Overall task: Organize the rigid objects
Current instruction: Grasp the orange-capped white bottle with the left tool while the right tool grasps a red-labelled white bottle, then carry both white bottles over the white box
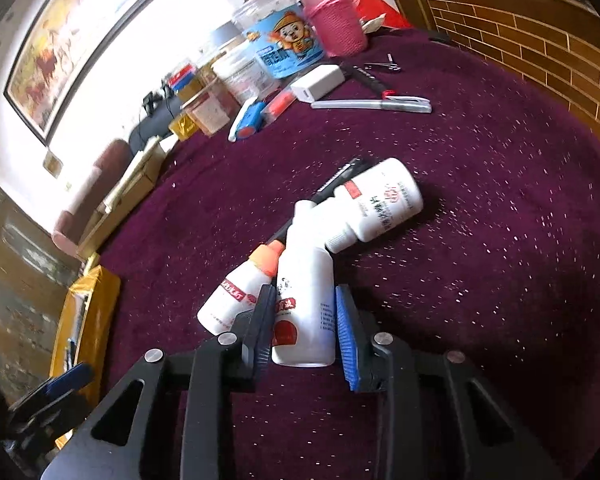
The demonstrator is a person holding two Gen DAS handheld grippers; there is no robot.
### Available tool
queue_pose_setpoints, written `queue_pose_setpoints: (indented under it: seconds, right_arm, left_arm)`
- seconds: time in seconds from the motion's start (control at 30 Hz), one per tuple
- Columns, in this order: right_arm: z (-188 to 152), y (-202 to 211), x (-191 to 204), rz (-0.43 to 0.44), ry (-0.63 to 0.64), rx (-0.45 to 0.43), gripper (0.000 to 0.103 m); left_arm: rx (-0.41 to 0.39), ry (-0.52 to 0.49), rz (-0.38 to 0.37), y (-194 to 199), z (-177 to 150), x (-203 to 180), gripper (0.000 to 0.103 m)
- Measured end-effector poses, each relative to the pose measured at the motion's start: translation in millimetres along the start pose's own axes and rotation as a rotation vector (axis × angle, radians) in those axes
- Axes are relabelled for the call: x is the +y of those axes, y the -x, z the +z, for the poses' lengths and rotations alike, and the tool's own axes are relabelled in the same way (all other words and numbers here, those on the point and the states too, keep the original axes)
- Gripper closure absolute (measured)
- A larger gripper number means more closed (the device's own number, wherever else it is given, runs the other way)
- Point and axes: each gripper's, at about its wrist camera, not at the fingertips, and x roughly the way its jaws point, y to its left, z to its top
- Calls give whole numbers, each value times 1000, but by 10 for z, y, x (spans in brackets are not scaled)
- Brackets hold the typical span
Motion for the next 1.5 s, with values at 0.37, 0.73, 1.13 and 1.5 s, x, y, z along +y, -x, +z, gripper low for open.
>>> queue_pose_setpoints:
  seconds: [0.37,0.73,1.13,1.5]
  right_arm:
    - [-9,45,-211,107,-105,-13,77]
    - [3,24,-318,169,-167,-8,77]
    - [3,23,-283,150,-138,-19,77]
    - [-17,47,-207,155,-99,-30,77]
  left_arm:
    - [14,-295,10,-800,370,-521,31]
    - [49,-398,29,-1162,408,-729,68]
    - [-10,-288,-7,-589,206,-549,79]
    - [-189,-7,-139,680,-171,260,79]
